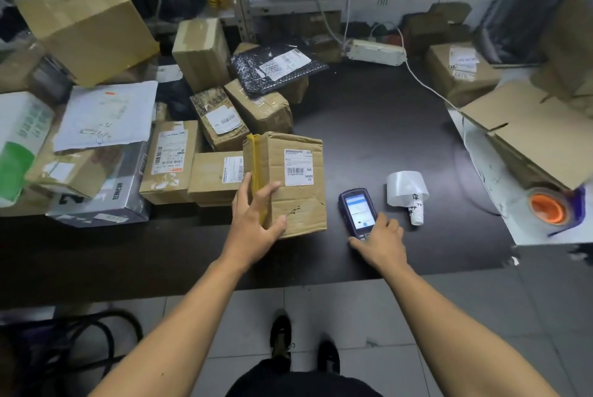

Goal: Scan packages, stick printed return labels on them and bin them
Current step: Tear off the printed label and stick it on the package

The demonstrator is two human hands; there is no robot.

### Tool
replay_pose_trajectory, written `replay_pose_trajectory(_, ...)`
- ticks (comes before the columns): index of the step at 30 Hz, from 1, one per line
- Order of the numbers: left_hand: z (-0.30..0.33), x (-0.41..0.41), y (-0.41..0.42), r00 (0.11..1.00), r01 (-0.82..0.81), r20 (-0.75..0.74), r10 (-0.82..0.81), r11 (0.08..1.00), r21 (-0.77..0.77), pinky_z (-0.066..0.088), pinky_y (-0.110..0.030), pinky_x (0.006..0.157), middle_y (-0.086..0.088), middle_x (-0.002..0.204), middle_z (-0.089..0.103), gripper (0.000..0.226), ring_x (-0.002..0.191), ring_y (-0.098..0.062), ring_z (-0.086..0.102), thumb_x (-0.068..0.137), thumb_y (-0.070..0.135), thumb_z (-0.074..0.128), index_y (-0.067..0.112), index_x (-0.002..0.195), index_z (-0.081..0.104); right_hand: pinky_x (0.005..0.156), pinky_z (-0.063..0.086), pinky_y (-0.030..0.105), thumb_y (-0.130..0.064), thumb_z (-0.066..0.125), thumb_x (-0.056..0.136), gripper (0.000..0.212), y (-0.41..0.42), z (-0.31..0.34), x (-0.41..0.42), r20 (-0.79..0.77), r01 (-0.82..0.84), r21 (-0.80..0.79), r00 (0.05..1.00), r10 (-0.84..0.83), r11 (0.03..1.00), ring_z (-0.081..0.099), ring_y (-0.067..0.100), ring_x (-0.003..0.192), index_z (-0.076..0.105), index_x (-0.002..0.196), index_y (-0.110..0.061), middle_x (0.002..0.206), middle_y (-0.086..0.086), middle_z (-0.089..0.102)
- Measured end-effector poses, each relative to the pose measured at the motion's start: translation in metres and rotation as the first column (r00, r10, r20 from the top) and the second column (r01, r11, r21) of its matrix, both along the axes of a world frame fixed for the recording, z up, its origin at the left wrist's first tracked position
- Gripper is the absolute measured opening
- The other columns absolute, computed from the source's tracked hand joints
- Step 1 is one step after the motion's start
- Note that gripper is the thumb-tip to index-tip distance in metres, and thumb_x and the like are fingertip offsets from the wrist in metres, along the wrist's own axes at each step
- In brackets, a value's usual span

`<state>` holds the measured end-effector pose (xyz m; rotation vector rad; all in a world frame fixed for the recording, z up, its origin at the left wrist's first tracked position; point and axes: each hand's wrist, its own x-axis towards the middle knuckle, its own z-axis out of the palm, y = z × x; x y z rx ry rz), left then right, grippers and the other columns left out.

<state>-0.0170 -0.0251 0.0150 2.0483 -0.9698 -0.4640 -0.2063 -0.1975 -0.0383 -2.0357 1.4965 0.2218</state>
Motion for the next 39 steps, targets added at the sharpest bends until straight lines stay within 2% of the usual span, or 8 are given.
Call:
replay_pose_trajectory(7, -0.014, -0.006, 0.002, 0.991, -0.064, 0.112, 0.069, 0.997, -0.048, 0.024, -0.040, 0.111, -0.001, 0.162, 0.003, 0.066, 0.151, -0.026, 0.005, 0.080, 0.038, 0.069, 0.054, 0.134, 0.034, 0.097, 0.040, 0.033, -0.032, 0.074, 0.077, 0.076, -0.014, 0.027, -0.010, 0.266, 0.036, 0.125, 0.962, -0.069, 0.991, 0.042, 0.030, 0.123, 0.036, 0.141, -0.015, 0.122, 0.008, 0.037)
replay_pose_trajectory(11, -0.019, -0.010, -0.001, 0.982, -0.100, 0.151, 0.110, 0.992, -0.078, 0.027, -0.039, 0.108, -0.006, 0.162, 0.004, 0.075, 0.150, -0.030, 0.007, 0.081, 0.027, 0.076, 0.056, 0.134, 0.031, 0.079, 0.041, 0.027, -0.033, 0.079, 0.073, 0.072, -0.019, 0.060, -0.016, 0.377, -0.110, 0.132, 0.925, 0.053, 0.985, 0.052, 0.020, 0.107, 0.041, 0.134, -0.028, 0.125, 0.005, 0.047)
replay_pose_trajectory(15, -0.020, -0.012, -0.003, 0.978, -0.102, 0.178, 0.113, 0.992, -0.070, 0.028, -0.040, 0.105, -0.008, 0.162, 0.003, 0.082, 0.150, -0.032, 0.007, 0.080, 0.024, 0.080, 0.058, 0.133, 0.028, 0.065, 0.046, 0.024, -0.031, 0.079, 0.073, 0.070, -0.019, 0.099, -0.023, 0.363, -0.323, 0.185, 0.900, 0.241, 0.928, 0.058, 0.012, 0.097, 0.041, 0.132, -0.030, 0.119, -0.003, 0.054)
replay_pose_trajectory(19, -0.025, -0.018, -0.002, 0.972, -0.101, 0.206, 0.116, 0.991, -0.084, 0.030, -0.042, 0.105, -0.008, 0.162, 0.003, 0.081, 0.149, -0.035, 0.007, 0.079, 0.024, 0.080, 0.056, 0.134, 0.029, 0.079, 0.055, 0.030, -0.037, 0.079, 0.069, 0.074, -0.014, 0.116, -0.026, 0.348, -0.392, 0.200, 0.885, 0.309, 0.898, 0.060, 0.011, 0.099, 0.042, 0.134, -0.032, 0.120, -0.005, 0.056)
replay_pose_trajectory(30, -0.024, -0.028, 0.000, 0.967, -0.110, 0.221, 0.123, 0.991, -0.071, 0.042, -0.053, 0.098, 0.005, 0.159, -0.001, 0.082, 0.149, -0.037, 0.004, 0.080, 0.025, 0.080, 0.058, 0.132, 0.026, 0.085, 0.056, 0.036, -0.037, 0.080, 0.071, 0.072, -0.011, 0.127, -0.037, 0.349, -0.346, 0.214, 0.900, 0.259, 0.913, 0.061, 0.011, 0.099, 0.043, 0.133, -0.032, 0.117, -0.007, 0.058)
replay_pose_trajectory(33, -0.022, -0.027, -0.001, 0.979, -0.118, 0.159, 0.129, 0.990, -0.077, 0.037, -0.049, 0.103, -0.002, 0.162, 0.001, 0.077, 0.150, -0.034, 0.008, 0.081, 0.025, 0.079, 0.057, 0.132, 0.030, 0.077, 0.057, 0.032, -0.036, 0.080, 0.073, 0.067, -0.011, 0.123, -0.038, 0.365, -0.316, 0.210, 0.903, 0.226, 0.925, 0.062, 0.011, 0.096, 0.043, 0.129, -0.033, 0.114, -0.007, 0.059)
replay_pose_trajectory(36, -0.014, -0.028, -0.004, 0.993, -0.112, -0.048, 0.109, 0.991, -0.068, 0.031, -0.040, 0.112, 0.001, 0.163, 0.008, 0.068, 0.148, -0.024, 0.018, 0.085, 0.024, 0.075, 0.062, 0.127, 0.037, 0.064, 0.053, 0.029, -0.036, 0.078, 0.071, 0.068, -0.012, 0.102, -0.035, 0.353, -0.193, 0.142, 0.926, 0.133, 0.971, 0.059, 0.013, 0.094, 0.043, 0.129, -0.031, 0.115, -0.003, 0.055)
replay_pose_trajectory(39, -0.014, -0.029, -0.004, 0.973, -0.091, -0.216, 0.081, 0.995, -0.038, 0.029, -0.040, 0.116, 0.001, 0.158, 0.022, 0.068, 0.143, -0.021, 0.029, 0.084, 0.031, 0.071, 0.073, 0.120, 0.032, 0.081, 0.054, 0.038, -0.044, 0.072, 0.064, 0.072, -0.011, 0.071, -0.031, 0.297, 0.028, 0.112, 0.953, -0.060, 0.993, 0.056, 0.025, 0.102, 0.045, 0.127, -0.024, 0.121, 0.008, 0.048)
